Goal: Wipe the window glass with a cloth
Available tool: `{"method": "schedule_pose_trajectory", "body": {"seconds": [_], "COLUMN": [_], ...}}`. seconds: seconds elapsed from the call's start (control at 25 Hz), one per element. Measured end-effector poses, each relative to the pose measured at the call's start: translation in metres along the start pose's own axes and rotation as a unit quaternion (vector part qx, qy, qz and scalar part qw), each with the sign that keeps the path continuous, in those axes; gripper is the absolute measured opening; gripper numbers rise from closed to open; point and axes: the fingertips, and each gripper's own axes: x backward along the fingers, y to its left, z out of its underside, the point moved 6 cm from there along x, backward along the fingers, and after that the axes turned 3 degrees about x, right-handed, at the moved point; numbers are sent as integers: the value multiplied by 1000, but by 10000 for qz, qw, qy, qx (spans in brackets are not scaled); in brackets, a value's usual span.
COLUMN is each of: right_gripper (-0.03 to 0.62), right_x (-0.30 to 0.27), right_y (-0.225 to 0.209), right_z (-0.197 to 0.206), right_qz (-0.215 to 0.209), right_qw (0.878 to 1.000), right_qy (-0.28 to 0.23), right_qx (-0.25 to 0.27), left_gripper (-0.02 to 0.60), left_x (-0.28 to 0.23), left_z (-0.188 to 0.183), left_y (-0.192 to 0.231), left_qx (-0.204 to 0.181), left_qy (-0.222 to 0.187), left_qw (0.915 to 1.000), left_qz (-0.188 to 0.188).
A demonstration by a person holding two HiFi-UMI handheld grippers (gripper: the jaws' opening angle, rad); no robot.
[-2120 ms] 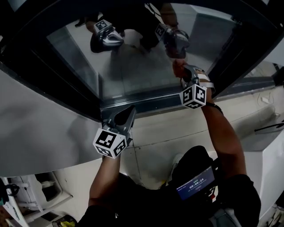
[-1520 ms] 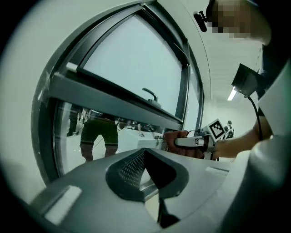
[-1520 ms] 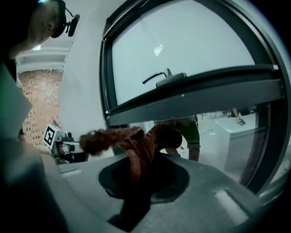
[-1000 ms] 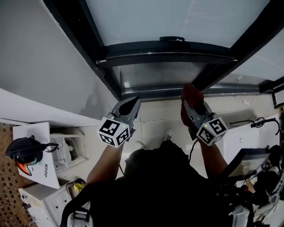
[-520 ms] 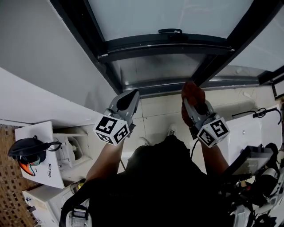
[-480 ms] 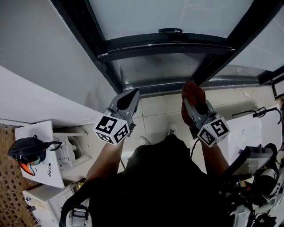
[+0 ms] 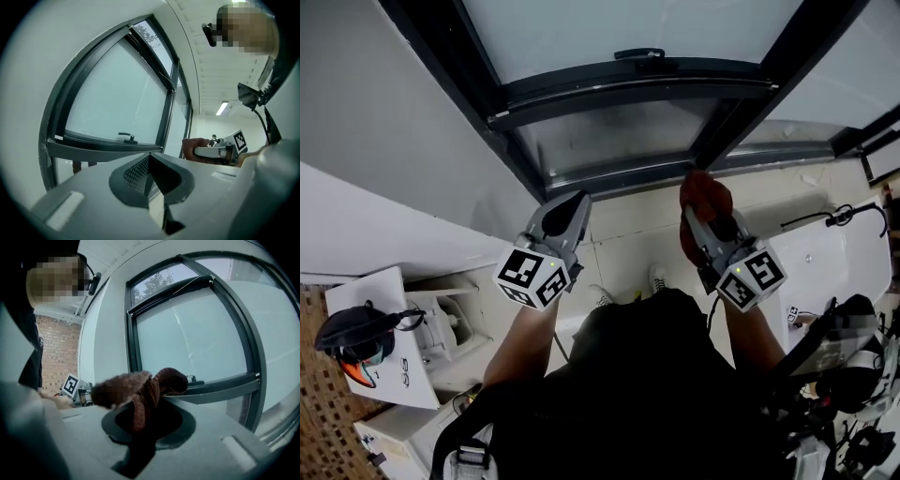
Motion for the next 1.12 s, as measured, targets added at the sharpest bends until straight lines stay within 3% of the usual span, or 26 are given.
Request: {"method": "schedule_pose_trajectory", "body": {"seconds": [0.44, 0.88, 1.12], "right_gripper": [44, 44, 44], "right_x": [52, 194, 241], "right_y": [-4, -21, -19], "right_z": [-6, 14, 30], "right_qz": [-379, -659, -811], "right_qw": [9992, 9975, 9964], "right_qy": [-77, -235, -238], "right_qx": [-35, 44, -4], "left_gripper": [17, 17, 17], "left_x": [20, 30, 55], "left_z": [17, 66, 95], "left_y": [-58, -213, -259], "left_qx": [12, -187, -164], "left_qy": [-179, -24, 44], "left_qw": [9993, 9982, 9962], "left_qz": [-323, -573, -853]}}
